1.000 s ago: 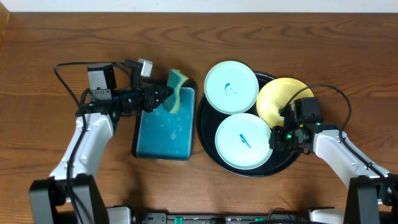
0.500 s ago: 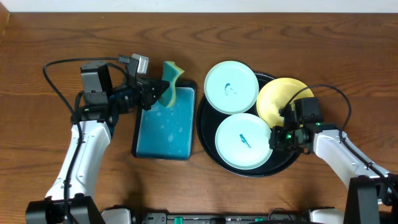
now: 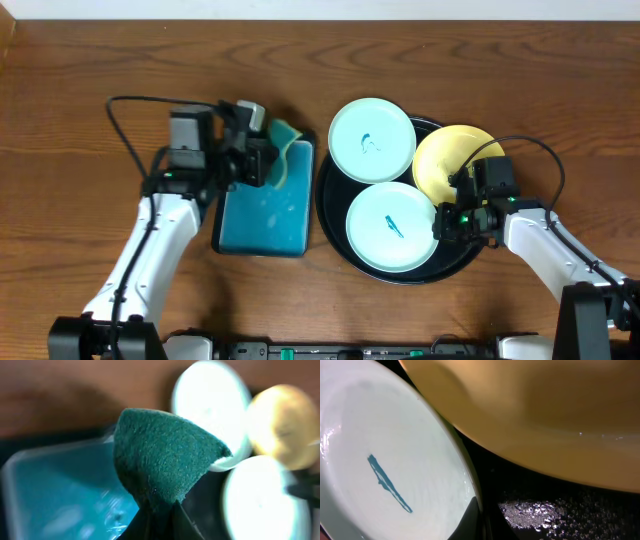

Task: Clean dirty plates on tray and stack at the side
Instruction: 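Carry sponge with left gripper onto the light blue plate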

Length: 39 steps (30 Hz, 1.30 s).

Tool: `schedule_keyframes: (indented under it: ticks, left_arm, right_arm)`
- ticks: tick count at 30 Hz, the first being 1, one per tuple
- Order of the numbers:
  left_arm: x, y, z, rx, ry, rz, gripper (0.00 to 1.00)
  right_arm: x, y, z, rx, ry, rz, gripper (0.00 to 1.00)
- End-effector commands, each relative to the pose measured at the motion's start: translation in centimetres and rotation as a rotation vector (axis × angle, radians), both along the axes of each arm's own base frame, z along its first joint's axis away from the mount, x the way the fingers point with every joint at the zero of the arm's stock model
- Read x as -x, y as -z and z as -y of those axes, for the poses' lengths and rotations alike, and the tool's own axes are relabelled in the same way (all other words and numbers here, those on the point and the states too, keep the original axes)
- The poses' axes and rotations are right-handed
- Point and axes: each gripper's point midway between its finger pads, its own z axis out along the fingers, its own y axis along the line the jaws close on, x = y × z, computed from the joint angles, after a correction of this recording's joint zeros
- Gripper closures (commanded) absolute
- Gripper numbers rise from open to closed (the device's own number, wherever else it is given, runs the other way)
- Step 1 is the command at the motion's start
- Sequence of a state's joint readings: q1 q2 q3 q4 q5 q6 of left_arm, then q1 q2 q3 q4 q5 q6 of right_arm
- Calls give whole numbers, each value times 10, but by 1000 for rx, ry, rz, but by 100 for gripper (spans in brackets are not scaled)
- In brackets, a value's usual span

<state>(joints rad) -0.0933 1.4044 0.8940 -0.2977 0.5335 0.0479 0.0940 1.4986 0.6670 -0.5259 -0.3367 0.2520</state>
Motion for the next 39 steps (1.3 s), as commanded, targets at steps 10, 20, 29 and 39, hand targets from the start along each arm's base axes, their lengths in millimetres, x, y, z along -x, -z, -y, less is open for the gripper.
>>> schedule_keyframes:
  ticks: [10, 20, 29, 39]
  left_arm:
    - [12, 46, -49, -609, -322, -60, 93]
    - [22, 33, -24, -691, -207, -46, 93]
    - [31, 7, 73, -284, 73, -75, 93]
    - [52, 11, 152, -179, 177, -52, 93]
  right_arm:
    - [2, 3, 0, 8, -10, -8, 99]
    - [4, 4, 0, 9, -10, -18, 99]
    - [5, 4, 0, 9, -10, -19, 99]
    - [6, 4, 0, 10, -10, -25, 99]
